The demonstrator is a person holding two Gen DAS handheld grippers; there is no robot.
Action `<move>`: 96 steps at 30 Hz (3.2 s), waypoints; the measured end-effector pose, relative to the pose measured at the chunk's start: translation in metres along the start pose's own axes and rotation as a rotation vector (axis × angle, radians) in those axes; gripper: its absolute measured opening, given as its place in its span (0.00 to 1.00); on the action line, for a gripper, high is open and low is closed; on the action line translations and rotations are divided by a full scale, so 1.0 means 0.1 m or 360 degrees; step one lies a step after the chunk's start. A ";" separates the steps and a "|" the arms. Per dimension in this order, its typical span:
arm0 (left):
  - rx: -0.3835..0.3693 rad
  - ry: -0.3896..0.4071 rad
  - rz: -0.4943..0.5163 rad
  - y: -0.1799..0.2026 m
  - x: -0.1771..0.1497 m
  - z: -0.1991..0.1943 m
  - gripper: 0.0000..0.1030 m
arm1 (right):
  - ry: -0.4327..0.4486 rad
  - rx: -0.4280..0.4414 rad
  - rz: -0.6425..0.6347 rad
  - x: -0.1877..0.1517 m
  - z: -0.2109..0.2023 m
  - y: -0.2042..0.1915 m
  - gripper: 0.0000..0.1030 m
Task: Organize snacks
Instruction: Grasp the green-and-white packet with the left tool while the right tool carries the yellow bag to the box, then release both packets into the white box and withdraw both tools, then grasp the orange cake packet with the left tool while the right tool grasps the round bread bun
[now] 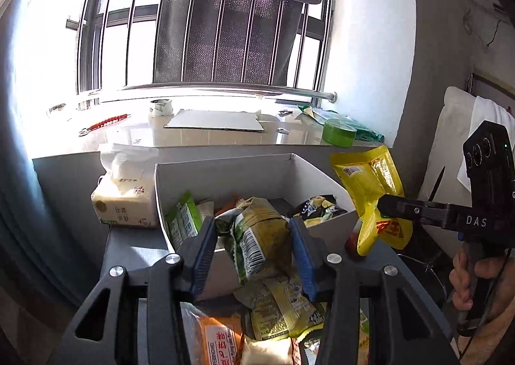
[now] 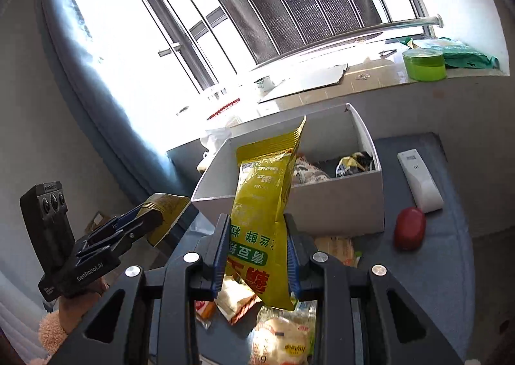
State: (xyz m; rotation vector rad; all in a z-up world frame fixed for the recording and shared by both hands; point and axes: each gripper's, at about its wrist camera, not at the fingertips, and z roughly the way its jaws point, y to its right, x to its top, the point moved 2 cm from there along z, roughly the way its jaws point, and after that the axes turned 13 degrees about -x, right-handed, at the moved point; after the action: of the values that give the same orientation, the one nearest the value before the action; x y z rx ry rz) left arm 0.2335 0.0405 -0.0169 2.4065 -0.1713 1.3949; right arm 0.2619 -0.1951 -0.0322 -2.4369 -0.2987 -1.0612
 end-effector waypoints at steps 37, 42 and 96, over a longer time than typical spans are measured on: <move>0.0091 0.0004 0.0093 0.48 -0.49 -0.80 1.00 | 0.0146 -0.0094 -0.0163 -0.23 -0.54 -0.04 1.00; 0.0033 0.0005 -0.0026 0.66 -1.06 -1.12 1.00 | 0.0169 -0.0137 -0.0129 -0.85 -0.86 0.04 1.00; 0.0209 -0.0521 -0.0139 0.13 -1.81 -0.29 1.00 | -0.0101 -0.0443 -0.0350 -0.76 0.03 0.18 0.77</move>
State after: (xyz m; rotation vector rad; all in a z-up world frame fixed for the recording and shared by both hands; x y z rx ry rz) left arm 0.1149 0.0261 -0.1562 2.7038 -0.0555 0.9952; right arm 0.2190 -0.2103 -0.0957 -2.7389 -0.4771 -1.1873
